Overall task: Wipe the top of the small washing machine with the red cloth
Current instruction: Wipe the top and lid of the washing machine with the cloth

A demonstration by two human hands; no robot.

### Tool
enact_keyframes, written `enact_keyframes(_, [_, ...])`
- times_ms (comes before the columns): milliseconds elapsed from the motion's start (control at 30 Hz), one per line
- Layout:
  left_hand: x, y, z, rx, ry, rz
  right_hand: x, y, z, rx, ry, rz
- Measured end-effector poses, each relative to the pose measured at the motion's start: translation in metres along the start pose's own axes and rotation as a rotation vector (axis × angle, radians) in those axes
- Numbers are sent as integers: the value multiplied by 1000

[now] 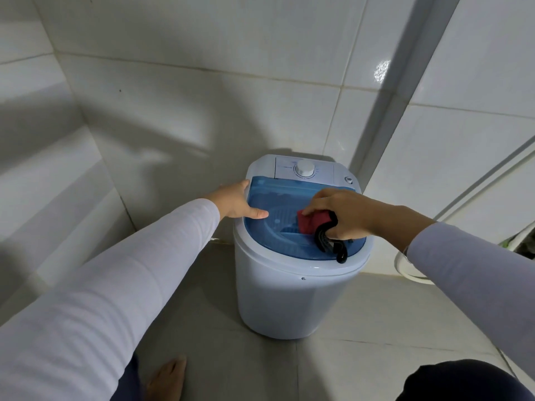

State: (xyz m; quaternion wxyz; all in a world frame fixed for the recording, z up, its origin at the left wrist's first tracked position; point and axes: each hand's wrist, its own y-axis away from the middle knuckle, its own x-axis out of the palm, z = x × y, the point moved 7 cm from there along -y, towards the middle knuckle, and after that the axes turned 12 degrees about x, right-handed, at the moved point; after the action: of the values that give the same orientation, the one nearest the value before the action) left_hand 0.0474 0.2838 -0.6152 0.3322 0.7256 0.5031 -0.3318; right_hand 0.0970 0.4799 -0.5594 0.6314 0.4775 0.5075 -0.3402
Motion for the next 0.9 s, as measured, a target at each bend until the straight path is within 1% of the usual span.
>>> enact_keyframes(200, [0,1,-5,14,22,2,-2,-3,10,-11,43,1])
enact_keyframes(400, [-3,3,-11,26,16,23,2,-12,44,-102,30,-44])
enact_keyframes(533, [-4,4,-12,18,-13,29,2,-11,48,-137,108,-37])
enact_keyframes(667, [-4,2,-7,-29,-48,44,3,-7,46,-143,230,14])
enact_keyframes(800, [-3,3,-3,-52,-35,42,0,-2,36,-106,328,54])
enact_keyframes(900, [0,5,-3,-39,-11,33,1,-1,40,-101,366,43])
